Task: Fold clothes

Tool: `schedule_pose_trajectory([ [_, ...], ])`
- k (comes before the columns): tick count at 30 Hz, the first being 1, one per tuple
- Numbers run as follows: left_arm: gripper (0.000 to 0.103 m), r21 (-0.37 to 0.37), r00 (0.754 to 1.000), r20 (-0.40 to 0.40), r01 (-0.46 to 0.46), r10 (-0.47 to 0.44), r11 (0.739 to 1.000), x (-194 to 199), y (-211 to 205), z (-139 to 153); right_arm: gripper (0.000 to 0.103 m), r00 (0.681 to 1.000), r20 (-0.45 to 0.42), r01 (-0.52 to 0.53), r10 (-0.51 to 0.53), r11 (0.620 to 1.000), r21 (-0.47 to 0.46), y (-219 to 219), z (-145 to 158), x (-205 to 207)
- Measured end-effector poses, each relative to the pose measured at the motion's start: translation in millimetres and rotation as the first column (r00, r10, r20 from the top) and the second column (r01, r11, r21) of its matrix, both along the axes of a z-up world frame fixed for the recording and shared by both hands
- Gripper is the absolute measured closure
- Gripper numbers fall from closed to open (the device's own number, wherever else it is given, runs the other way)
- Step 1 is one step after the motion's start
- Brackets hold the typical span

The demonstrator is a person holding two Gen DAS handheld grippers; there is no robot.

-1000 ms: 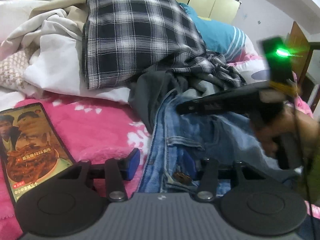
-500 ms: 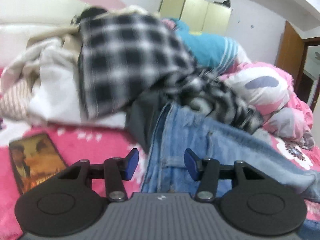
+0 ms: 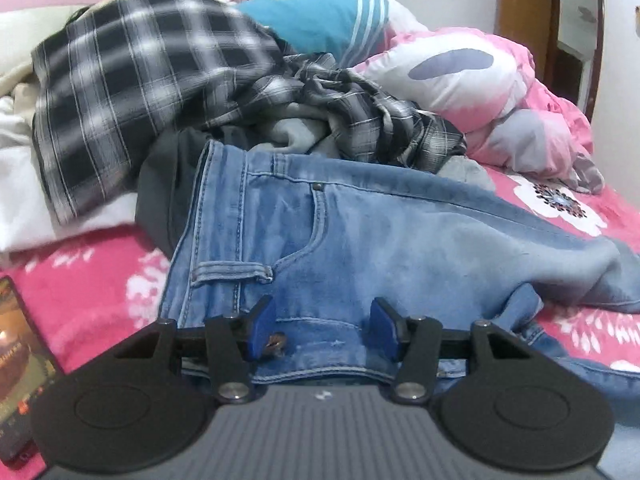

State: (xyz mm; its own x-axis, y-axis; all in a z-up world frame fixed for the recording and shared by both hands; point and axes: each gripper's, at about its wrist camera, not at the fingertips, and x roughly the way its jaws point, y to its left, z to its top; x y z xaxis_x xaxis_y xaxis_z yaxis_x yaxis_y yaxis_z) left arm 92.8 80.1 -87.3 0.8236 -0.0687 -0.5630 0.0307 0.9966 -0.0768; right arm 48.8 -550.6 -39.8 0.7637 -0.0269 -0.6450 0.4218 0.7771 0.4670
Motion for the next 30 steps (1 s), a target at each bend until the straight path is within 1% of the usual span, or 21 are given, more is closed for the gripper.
schedule_pose_trajectory([
  [3,0.049,0.003,1.0,0.001,-0.002,0.002,1.0,1,0,-2,0.053,0.999,-0.016,0.046,-0.044,0.99,0.131,-8,-18,-15],
  [5,0.049,0.014,1.0,0.001,-0.002,0.002,1.0,2,-2,-1,0.053,0.998,0.001,0.056,-0.058,0.97,0.238,-11,-28,-20],
  [6,0.048,0.018,1.0,0.001,-0.002,0.002,1.0,2,-3,-1,0.053,0.998,0.008,0.065,-0.07,0.961,0.267,-12,-31,-20],
  [9,0.048,0.021,1.0,0.002,-0.002,0.002,1.0,1,-4,-1,0.051,0.982,-0.005,0.183,-0.19,0.942,0.282,-21,-38,-14],
  [12,0.048,0.017,1.0,0.003,-0.003,0.003,1.0,0,-3,-1,0.051,0.947,0.01,0.3,-0.321,0.896,0.327,-34,-51,-5],
  [13,0.048,0.016,1.0,0.003,-0.004,0.004,1.0,0,-3,-1,0.053,0.938,0.034,0.311,-0.344,0.883,0.351,-37,-56,-2],
  [14,0.048,0.014,1.0,0.004,-0.004,0.004,1.0,0,-2,-1,0.058,0.93,0.064,0.314,-0.362,0.873,0.373,-38,-60,0],
  [15,0.048,0.011,1.0,0.005,-0.004,0.004,1.0,0,-2,-1,0.08,0.923,0.088,0.317,-0.376,0.869,0.38,-36,-61,4],
  [16,0.048,0.009,1.0,0.006,-0.004,0.004,1.0,0,-2,-1,0.09,0.915,0.11,0.321,-0.388,0.866,0.384,-33,-60,7],
  [18,0.048,0.003,1.0,0.006,-0.004,0.004,1.0,0,-1,-1,0.091,0.9,0.227,0.289,-0.372,0.899,0.327,-16,-41,14],
  [19,0.048,0.001,1.0,0.006,-0.004,0.004,1.0,0,-1,-1,0.091,0.903,0.304,0.232,-0.303,0.94,0.249,1,-25,21],
  [20,0.048,-0.002,1.0,0.007,-0.004,0.004,1.0,0,-1,-1,0.091,0.902,0.377,0.165,-0.211,0.975,0.151,20,-7,28],
  [21,0.048,-0.004,1.0,0.007,-0.004,0.004,1.0,-1,0,-1,0.091,0.904,0.419,0.084,-0.091,0.996,0.035,41,7,36],
  [22,0.048,-0.005,1.0,0.008,-0.004,0.004,1.0,-1,0,-2,0.091,0.902,0.427,-0.018,0.062,0.994,-0.105,68,21,45],
  [23,0.048,-0.006,1.0,0.009,-0.004,0.004,1.0,-1,0,-2,0.091,0.887,0.394,-0.141,0.239,0.955,-0.261,102,27,51],
  [24,0.048,-0.006,1.0,0.01,-0.004,0.004,1.0,-1,0,-2,0.091,0.85,0.33,-0.263,0.411,0.873,-0.411,136,32,56],
  [25,0.048,-0.008,1.0,0.011,-0.005,0.005,1.0,-2,0,-2,0.091,0.8,0.241,-0.372,0.55,0.769,-0.52,168,30,56],
  [26,0.048,-0.009,1.0,0.012,-0.005,0.005,1.0,-2,0,-2,0.091,0.736,0.127,-0.475,0.665,0.641,-0.603,202,20,52],
  [27,0.048,-0.01,1.0,0.012,-0.005,0.005,1.0,-2,0,-2,0.091,0.675,0.021,-0.552,0.737,0.524,-0.648,228,7,48],
  [28,0.048,-0.012,1.0,0.013,-0.006,0.006,1.0,-2,0,-2,0.091,0.614,-0.086,-0.618,0.784,0.41,-0.67,251,-9,42],
  [30,0.048,-0.012,1.0,0.012,-0.004,0.004,1.0,-2,0,-3,0.091,0.54,-0.245,-0.685,0.805,0.251,-0.683,281,-42,33],
])
